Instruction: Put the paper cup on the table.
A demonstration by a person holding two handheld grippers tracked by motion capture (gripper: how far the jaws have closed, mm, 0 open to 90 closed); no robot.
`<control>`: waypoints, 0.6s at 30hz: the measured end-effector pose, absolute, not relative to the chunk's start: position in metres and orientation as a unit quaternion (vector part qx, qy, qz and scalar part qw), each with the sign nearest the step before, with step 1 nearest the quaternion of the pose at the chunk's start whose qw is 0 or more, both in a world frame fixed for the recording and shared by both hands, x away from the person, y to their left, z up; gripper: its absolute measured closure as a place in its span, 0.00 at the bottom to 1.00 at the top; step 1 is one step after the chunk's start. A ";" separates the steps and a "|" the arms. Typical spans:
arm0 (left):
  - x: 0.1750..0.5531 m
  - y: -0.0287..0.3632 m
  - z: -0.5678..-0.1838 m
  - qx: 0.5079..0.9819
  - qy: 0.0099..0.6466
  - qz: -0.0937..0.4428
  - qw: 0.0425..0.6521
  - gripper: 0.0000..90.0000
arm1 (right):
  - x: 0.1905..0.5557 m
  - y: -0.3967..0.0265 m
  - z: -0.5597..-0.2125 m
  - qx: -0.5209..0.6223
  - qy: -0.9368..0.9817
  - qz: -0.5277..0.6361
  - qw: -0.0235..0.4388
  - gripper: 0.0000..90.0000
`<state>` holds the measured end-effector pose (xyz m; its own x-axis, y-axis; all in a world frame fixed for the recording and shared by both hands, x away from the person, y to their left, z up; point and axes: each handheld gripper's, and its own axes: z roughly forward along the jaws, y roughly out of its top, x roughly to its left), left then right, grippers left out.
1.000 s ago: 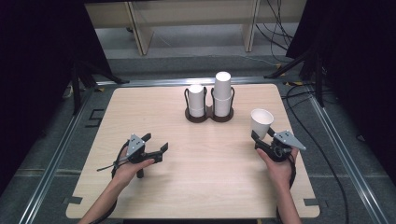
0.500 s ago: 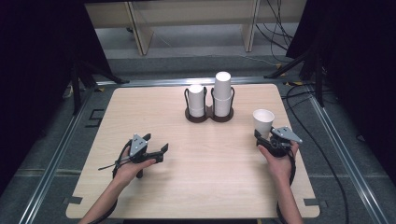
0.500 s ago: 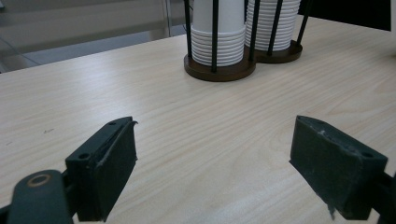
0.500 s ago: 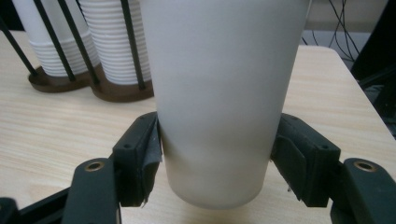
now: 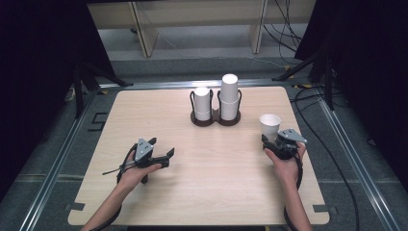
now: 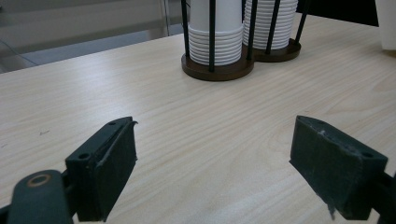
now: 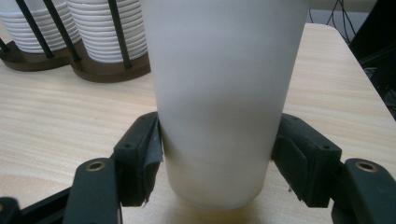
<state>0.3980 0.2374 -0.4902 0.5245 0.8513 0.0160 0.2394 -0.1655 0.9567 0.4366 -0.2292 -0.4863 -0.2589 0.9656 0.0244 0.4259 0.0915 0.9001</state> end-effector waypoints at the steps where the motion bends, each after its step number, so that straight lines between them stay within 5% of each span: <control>1: 0.398 0.237 -0.490 0.704 0.388 0.296 0.517 0.15 | 0.438 -0.229 -0.487 0.519 0.671 0.431 0.307 0.39; 18: 0.398 0.236 -0.490 0.707 0.380 0.295 0.518 0.15 | 0.442 -0.227 -0.485 0.527 0.685 0.406 0.296 0.38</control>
<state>0.3981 0.2356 -0.4898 0.5370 0.8433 0.0221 0.2328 -0.1733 0.9570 0.4422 -0.2274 -0.4849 -0.2691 0.9628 0.0231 0.4829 0.1141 0.8682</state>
